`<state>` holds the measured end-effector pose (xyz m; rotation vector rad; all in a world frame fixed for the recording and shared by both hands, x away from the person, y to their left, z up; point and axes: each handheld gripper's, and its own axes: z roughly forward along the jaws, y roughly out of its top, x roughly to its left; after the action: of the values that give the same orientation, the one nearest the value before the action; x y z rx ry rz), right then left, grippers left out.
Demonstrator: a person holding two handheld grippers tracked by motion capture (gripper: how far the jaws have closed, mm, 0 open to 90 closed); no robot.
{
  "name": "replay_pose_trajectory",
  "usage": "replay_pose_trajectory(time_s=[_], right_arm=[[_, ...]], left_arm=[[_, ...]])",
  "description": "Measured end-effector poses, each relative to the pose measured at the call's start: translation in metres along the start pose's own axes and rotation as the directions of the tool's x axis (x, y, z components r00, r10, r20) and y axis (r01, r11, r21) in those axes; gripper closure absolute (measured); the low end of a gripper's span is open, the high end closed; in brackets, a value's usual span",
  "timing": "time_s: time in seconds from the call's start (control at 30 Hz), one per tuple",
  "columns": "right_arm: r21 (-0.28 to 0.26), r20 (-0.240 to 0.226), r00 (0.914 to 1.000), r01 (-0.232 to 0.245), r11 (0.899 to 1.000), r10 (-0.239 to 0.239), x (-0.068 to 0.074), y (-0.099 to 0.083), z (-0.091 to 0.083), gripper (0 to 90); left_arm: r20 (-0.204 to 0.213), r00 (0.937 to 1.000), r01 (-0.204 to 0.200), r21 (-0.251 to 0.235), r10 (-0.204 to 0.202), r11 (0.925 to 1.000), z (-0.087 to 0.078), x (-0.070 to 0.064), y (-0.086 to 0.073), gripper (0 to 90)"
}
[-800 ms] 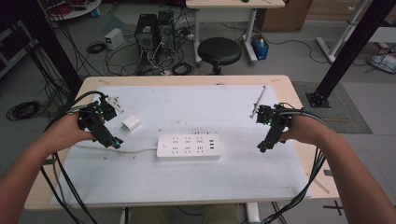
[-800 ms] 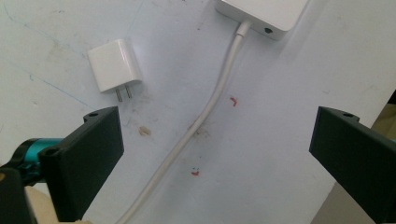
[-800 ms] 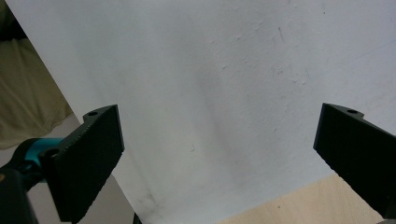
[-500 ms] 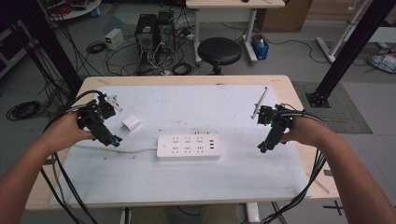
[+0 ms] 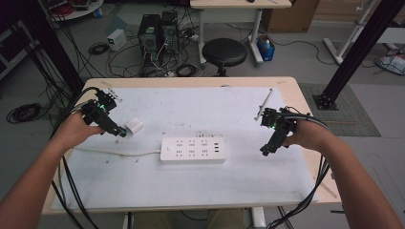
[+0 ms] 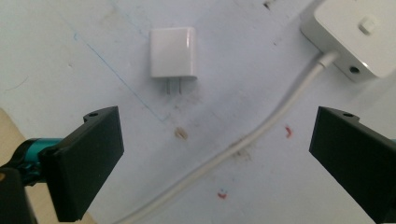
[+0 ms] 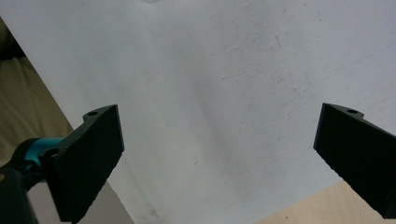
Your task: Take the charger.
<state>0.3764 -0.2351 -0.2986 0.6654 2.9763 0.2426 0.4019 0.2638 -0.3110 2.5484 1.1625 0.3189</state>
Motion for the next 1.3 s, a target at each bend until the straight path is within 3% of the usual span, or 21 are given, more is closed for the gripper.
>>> replay_pose_trajectory(time_s=[0.13,0.2,0.43,0.77,0.93,1.1,1.17,1.2,1.3], right_arm=[[-0.009,-0.008,0.9998,-0.021,1.000,0.021,0.000,0.001,0.003,0.9],[-0.009,-0.010,0.9997,-0.021,1.000,0.021,0.000,0.001,0.005,1.0],[-0.016,-0.028,0.9989,-0.037,0.999,0.037,-0.004,0.000,0.012,1.0],[-0.009,-0.038,0.9980,-0.051,0.999,0.051,-0.005,-0.002,0.015,1.0],[-0.011,-0.040,0.9977,-0.055,0.998,0.055,-0.004,-0.004,0.016,1.0],[-0.011,-0.040,0.9967,-0.071,0.997,0.071,-0.005,-0.006,0.016,0.9],[-0.008,-0.042,0.9969,-0.067,0.998,0.067,-0.005,-0.007,0.016,1.0],[-0.005,-0.043,0.9965,-0.071,0.997,0.071,-0.006,-0.007,0.016,1.0],[0.001,-0.046,0.9963,-0.074,0.997,0.073,-0.006,-0.007,0.016,1.0]], left_arm=[[-0.001,0.9989,0.047,-0.016,-0.047,0.9988,0.016,0.011,0.007,2.9],[0.002,0.9987,0.050,-0.019,-0.050,0.9986,0.020,0.012,0.009,2.9],[-0.002,0.9999,0.015,-0.015,-0.015,0.9998,0.046,0.014,0.021,2.9],[0.035,0.9985,0.044,-0.033,-0.043,0.9985,0.078,0.030,0.030,2.9],[0.045,0.9971,0.063,-0.020,-0.062,0.9978,0.094,0.035,0.032,2.9],[0.044,0.9979,0.048,0.004,-0.048,0.9989,0.108,0.035,0.032,2.9],[0.051,0.9979,0.040,-0.012,-0.040,0.9991,0.112,0.035,0.031,3.0],[0.049,0.9981,0.038,-0.020,-0.037,0.9991,0.114,0.035,0.031,10.4],[0.040,0.9983,0.044,-0.002,-0.044,0.9990,0.120,0.036,0.031,10.6]])
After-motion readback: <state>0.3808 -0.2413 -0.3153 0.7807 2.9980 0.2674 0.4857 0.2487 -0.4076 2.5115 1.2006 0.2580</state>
